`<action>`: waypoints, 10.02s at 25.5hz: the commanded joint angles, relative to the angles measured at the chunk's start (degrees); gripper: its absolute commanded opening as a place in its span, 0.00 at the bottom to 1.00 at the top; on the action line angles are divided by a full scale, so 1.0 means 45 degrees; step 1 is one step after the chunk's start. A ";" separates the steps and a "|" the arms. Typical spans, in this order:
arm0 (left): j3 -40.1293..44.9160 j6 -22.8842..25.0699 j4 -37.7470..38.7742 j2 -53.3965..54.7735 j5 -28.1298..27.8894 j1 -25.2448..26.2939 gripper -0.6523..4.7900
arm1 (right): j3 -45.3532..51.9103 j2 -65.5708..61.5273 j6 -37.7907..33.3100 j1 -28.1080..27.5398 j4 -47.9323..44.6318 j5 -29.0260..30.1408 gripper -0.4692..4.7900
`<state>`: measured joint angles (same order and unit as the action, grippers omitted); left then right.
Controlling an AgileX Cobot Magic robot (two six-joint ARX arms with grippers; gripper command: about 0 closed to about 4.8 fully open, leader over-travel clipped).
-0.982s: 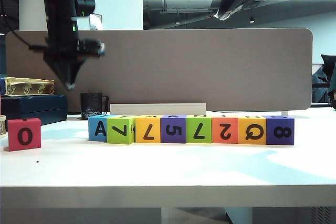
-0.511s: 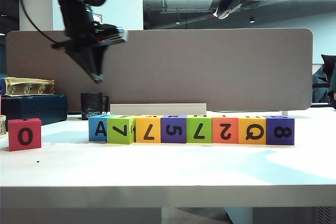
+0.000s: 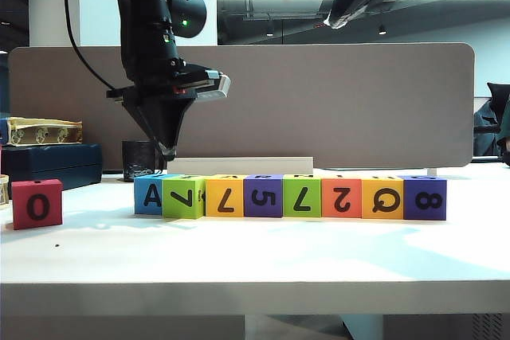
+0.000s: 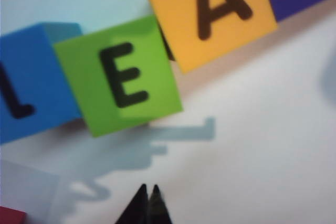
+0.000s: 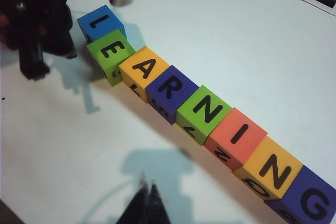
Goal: Select the appropriate blocks from the scattered letter blocks on the table and arrange them in a row to spell out "LEARNING".
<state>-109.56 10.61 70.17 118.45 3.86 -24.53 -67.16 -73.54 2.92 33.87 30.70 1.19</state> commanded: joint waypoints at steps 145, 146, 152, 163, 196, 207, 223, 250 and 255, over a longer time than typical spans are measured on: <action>0.1195 -0.0029 -0.0136 -0.5435 0.0865 -0.0500 0.11 | -0.3385 0.0874 0.0398 -0.2798 0.5221 0.1141 0.09; 0.1195 -0.0029 -0.0131 -0.5435 0.0869 -0.0500 0.11 | -0.3385 0.0874 0.0398 -0.2798 0.5221 0.1141 0.09; 0.1195 -0.0024 -0.0141 -0.5435 0.0869 -0.0500 0.11 | -0.3385 0.0860 0.0398 -0.2798 0.5217 0.1137 0.09; 0.1195 0.0034 -0.1360 -0.5440 0.0665 -0.0491 0.11 | -0.3385 0.0860 0.0398 -0.2798 0.5217 0.1141 0.09; 1.0006 -0.0029 -1.1574 -1.4892 -0.2288 0.1030 0.11 | -0.3385 0.0860 0.0398 -0.2798 0.5217 0.1137 0.09; 1.6961 -0.0262 -1.4154 -1.8904 -0.3186 0.1030 0.11 | -0.3385 0.0860 0.0398 -0.2798 0.5217 0.1141 0.09; 2.2853 -0.1569 -1.4168 -2.5407 -0.1797 0.3492 0.11 | -0.3385 0.0860 0.0398 -0.2798 0.5212 0.1141 0.09; 2.4227 -0.1360 -1.3158 -2.6291 -0.0262 0.5445 0.11 | -0.3385 0.0860 0.0398 -0.2798 0.5212 0.1137 0.09; 2.4222 -0.1744 -1.3289 -2.6291 -0.0248 0.5445 0.11 | -0.3385 0.0860 0.0398 -0.2798 0.5212 0.1141 0.09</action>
<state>-0.49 3.27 10.09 0.12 2.42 -0.05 -82.17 -69.84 4.58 21.30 54.85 6.17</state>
